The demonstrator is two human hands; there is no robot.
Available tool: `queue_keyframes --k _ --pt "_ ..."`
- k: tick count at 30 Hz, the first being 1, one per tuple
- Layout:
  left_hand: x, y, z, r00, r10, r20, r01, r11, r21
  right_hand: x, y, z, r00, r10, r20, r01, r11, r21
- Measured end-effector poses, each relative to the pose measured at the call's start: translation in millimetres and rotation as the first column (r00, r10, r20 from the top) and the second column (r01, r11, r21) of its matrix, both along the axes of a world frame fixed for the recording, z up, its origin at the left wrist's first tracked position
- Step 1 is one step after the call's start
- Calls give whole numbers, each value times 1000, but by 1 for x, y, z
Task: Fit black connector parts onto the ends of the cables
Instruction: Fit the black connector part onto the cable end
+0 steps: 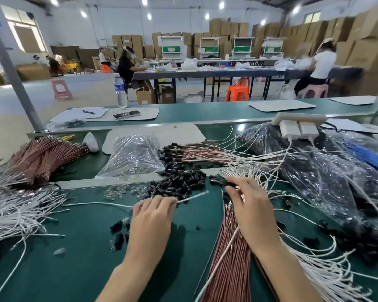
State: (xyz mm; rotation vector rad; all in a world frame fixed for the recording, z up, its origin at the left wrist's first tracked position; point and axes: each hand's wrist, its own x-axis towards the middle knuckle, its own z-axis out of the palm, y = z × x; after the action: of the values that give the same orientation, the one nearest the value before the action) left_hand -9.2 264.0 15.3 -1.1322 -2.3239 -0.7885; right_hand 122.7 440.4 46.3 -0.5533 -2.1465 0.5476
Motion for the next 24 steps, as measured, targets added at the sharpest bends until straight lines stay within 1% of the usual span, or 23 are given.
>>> queue_keyframes --k 1,4,5,7,8,10,13,16,24 --pt "-5 -6 1 1000 0 28 -2 998 70 -7 -2 -1 1000 23 20 -22 1000 -12" --pt "-13 -22 0 974 -66 216 -2 954 301 -22 -10 -12 991 100 88 -95 994 -50" --pt "-13 -25 0 963 -96 250 0 934 358 -23 -12 -16 986 121 116 -114 991 -65" --pt "-11 -25 0 959 -132 249 20 913 408 -23 -14 -23 977 152 152 -140 986 -84" --pt "-11 -23 0 963 -139 232 35 915 401 -22 -14 -25 975 160 154 -147 985 -94" --pt "-10 -19 -2 976 -120 179 56 943 329 -20 -13 -26 975 165 150 -147 981 -125" --pt "-10 -15 -6 988 -74 133 40 970 241 -19 -12 -25 977 178 118 -157 972 -174" --pt "-12 -17 -5 991 -51 128 20 972 233 -19 -11 -25 976 186 111 -162 967 -196" --pt "-12 -16 -3 994 2 107 -21 983 184 -20 -13 -26 962 225 157 -194 962 -194"
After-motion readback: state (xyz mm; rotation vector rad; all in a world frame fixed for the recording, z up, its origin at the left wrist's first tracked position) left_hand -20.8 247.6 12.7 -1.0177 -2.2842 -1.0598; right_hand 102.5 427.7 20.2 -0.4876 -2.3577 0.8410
